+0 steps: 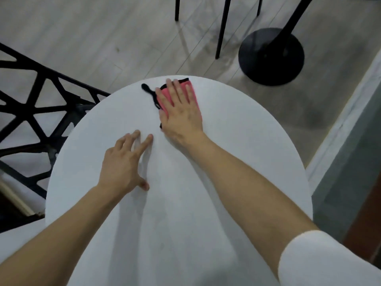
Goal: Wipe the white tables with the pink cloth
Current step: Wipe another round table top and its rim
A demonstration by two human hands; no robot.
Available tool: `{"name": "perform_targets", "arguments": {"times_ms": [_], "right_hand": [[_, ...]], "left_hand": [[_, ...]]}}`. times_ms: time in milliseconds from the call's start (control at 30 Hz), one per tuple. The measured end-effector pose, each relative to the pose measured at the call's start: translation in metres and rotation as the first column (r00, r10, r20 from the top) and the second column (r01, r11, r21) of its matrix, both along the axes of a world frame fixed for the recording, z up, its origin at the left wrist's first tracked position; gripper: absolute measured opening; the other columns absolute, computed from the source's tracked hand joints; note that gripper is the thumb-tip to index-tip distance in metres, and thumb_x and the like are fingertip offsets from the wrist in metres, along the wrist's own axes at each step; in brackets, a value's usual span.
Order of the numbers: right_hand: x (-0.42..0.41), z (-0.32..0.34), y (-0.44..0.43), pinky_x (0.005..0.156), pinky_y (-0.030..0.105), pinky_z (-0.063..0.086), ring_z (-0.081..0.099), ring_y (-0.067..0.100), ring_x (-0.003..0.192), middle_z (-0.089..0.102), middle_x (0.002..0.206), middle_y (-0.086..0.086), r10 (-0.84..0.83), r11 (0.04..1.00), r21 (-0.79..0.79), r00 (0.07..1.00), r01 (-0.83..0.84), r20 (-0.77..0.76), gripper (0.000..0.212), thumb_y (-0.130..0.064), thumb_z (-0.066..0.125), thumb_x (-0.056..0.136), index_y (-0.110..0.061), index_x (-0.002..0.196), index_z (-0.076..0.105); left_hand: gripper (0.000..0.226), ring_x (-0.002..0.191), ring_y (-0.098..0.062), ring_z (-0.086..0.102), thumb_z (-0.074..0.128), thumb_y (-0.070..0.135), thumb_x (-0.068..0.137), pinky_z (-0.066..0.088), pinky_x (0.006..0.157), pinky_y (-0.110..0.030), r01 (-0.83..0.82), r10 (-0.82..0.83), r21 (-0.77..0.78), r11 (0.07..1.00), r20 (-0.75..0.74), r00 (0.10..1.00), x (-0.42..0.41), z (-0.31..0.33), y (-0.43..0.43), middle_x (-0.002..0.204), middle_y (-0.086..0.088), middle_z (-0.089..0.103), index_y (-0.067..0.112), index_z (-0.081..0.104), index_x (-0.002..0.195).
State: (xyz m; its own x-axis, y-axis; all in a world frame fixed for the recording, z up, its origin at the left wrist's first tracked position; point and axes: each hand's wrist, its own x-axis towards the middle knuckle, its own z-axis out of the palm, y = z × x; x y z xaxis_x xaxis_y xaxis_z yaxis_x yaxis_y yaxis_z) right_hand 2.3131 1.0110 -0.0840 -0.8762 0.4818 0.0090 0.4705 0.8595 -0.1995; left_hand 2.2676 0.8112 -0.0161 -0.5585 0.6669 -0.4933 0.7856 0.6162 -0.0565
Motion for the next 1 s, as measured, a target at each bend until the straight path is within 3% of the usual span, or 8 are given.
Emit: {"name": "perform_targets", "arguments": {"times_ms": [100, 167, 267, 367, 433, 533, 667, 1000], "right_hand": [[0.022, -0.006, -0.023, 0.135, 0.052, 0.004, -0.002, 0.023, 0.168, 0.005, 0.182, 0.007, 0.194, 0.981, 0.002, 0.981, -0.194, -0.013, 0.064, -0.042, 0.025, 0.111, -0.027, 0.173, 0.017], [0.071, -0.012, -0.013, 0.135, 0.052, 0.007, -0.004, 0.020, 0.168, 0.004, 0.182, 0.004, 0.199, 0.980, 0.014, 0.979, -0.199, -0.043, 0.063, -0.041, 0.030, 0.113, -0.027, 0.173, 0.016], [0.111, -0.014, 0.030, 0.136, 0.052, 0.010, -0.001, 0.019, 0.168, 0.005, 0.182, 0.003, -0.007, 1.000, 0.025, 1.000, 0.008, -0.027, 0.064, -0.041, 0.035, 0.112, -0.029, 0.173, 0.019], [0.053, -0.006, 0.052, 0.135, 0.054, 0.008, 0.010, 0.027, 0.168, 0.017, 0.180, 0.012, -0.268, 0.963, 0.029, 0.962, 0.270, -0.041, 0.065, -0.042, 0.035, 0.108, -0.026, 0.171, 0.028], [-0.007, -0.004, 0.038, 0.135, 0.055, 0.008, 0.015, 0.030, 0.167, 0.024, 0.178, 0.013, -0.195, 0.980, 0.015, 0.980, 0.196, -0.044, 0.066, -0.043, 0.034, 0.106, -0.025, 0.169, 0.032], [-0.070, -0.004, -0.001, 0.135, 0.054, 0.005, 0.014, 0.027, 0.167, 0.022, 0.179, 0.008, 0.083, 0.997, 0.010, 0.996, -0.082, -0.015, 0.066, -0.044, 0.029, 0.107, -0.029, 0.171, 0.028], [-0.061, -0.006, 0.001, 0.135, 0.051, 0.005, 0.011, 0.023, 0.168, 0.019, 0.180, 0.005, 0.185, 0.983, -0.003, 0.982, -0.186, -0.036, 0.064, -0.045, 0.028, 0.108, -0.031, 0.171, 0.029], [0.091, -0.012, 0.034, 0.136, 0.052, 0.006, 0.001, 0.020, 0.168, 0.010, 0.181, 0.004, -0.321, 0.947, -0.016, 0.947, 0.321, 0.006, 0.064, -0.043, 0.034, 0.110, -0.029, 0.172, 0.024]], "left_hand": [[0.166, 0.164, -0.031, 0.015, 0.101, 0.071, 0.044, 0.037, 0.122, -0.049, 0.010, -0.010, -0.015, 1.000, -0.018, 1.000, 0.000, 0.002, 0.001, 0.181, -0.002, 0.007, 0.046, -0.001, 0.172], [0.165, 0.164, -0.031, 0.015, 0.101, 0.072, 0.045, 0.039, 0.121, -0.049, 0.014, -0.015, -0.023, 1.000, -0.025, 1.000, 0.001, 0.003, 0.002, 0.181, -0.002, 0.006, 0.045, -0.002, 0.172], [0.164, 0.166, -0.029, 0.011, 0.100, 0.071, 0.050, 0.036, 0.122, -0.048, 0.006, -0.006, -0.026, 1.000, -0.018, 1.000, 0.002, 0.004, 0.002, 0.181, -0.001, 0.002, 0.045, -0.008, 0.171], [0.163, 0.167, -0.028, 0.006, 0.100, 0.069, 0.053, 0.032, 0.124, -0.046, 0.010, -0.010, -0.028, 1.000, 0.002, 1.000, 0.002, 0.003, 0.002, 0.181, -0.001, -0.002, 0.045, -0.012, 0.170], [0.163, 0.167, -0.027, 0.005, 0.100, 0.068, 0.054, 0.031, 0.125, -0.044, 0.008, -0.008, -0.025, 1.000, -0.005, 1.000, 0.002, 0.002, 0.001, 0.181, -0.001, -0.003, 0.045, -0.012, 0.170], [0.162, 0.168, -0.027, 0.003, 0.101, 0.063, 0.055, 0.029, 0.125, -0.044, 0.001, -0.001, -0.012, 1.000, 0.005, 1.000, 0.002, 0.002, 0.001, 0.182, -0.001, -0.004, 0.046, -0.010, 0.171], [0.161, 0.168, -0.028, 0.002, 0.101, 0.063, 0.056, 0.029, 0.126, -0.045, 0.011, -0.010, -0.013, 1.000, 0.018, 1.000, 0.001, 0.003, 0.001, 0.182, -0.002, -0.005, 0.045, -0.010, 0.171], [0.159, 0.164, -0.029, 0.010, 0.098, 0.073, 0.053, 0.036, 0.120, -0.050, 0.073, -0.074, 0.048, 0.996, 0.021, 0.997, -0.006, -0.002, -0.003, 0.178, 0.000, 0.002, 0.044, -0.004, 0.171]]}}
